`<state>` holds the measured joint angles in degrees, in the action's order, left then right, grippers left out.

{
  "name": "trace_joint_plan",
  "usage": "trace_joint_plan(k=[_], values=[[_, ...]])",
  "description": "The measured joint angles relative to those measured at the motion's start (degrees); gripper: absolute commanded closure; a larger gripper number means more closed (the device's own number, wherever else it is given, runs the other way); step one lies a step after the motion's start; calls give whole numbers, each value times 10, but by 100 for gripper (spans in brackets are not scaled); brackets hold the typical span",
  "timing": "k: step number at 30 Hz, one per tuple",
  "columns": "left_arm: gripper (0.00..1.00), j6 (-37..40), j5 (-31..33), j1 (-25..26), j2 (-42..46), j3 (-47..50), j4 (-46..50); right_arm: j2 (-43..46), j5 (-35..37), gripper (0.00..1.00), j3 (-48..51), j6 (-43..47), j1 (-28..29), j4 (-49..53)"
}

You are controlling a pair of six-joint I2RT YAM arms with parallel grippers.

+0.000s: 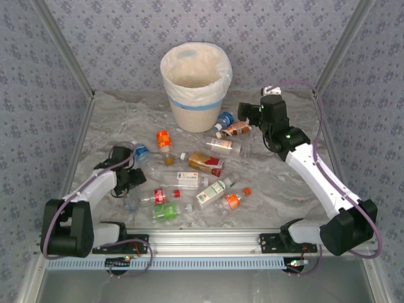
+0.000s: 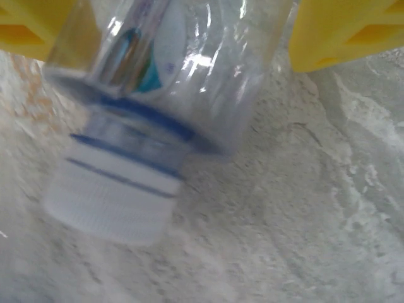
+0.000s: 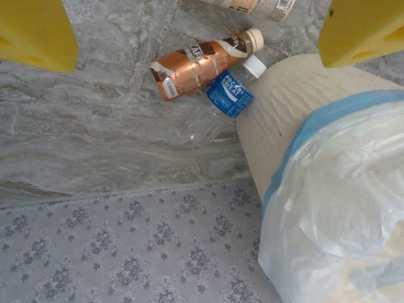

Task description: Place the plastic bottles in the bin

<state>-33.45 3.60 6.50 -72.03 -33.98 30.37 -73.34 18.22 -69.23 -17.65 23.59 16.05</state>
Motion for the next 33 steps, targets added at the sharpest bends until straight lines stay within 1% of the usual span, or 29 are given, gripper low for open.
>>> trace_joint_plan(k=[5,10,16,19,21,23,25,26,33], values=[[39,-10,38,0,-12,-8,-4,9,10,0,0,0,0,0],[48,-18,64,-4,-10,-12,-6,14,16,0,0,0,-1,1],[64,-24,87,-10,14,-12,-5,21,24,0,7,0,-1,-4],[67,-24,99,-12,37,-12,-4,33,30,0,26,0,-1,-4],[75,-24,108,-14,55,-12,-2,38,35,0,36,0,-1,-5],[88,-24,119,-16,74,-13,2,42,38,0,46,-1,-1,-5],[97,-24,131,-19,88,-17,10,45,42,0,52,-2,-1,-5],[100,-24,137,-20,94,-20,15,47,44,0,54,-2,-1,-5],[100,-38,149,-23,140,-52,38,67,50,0,71,-7,-2,-14]])
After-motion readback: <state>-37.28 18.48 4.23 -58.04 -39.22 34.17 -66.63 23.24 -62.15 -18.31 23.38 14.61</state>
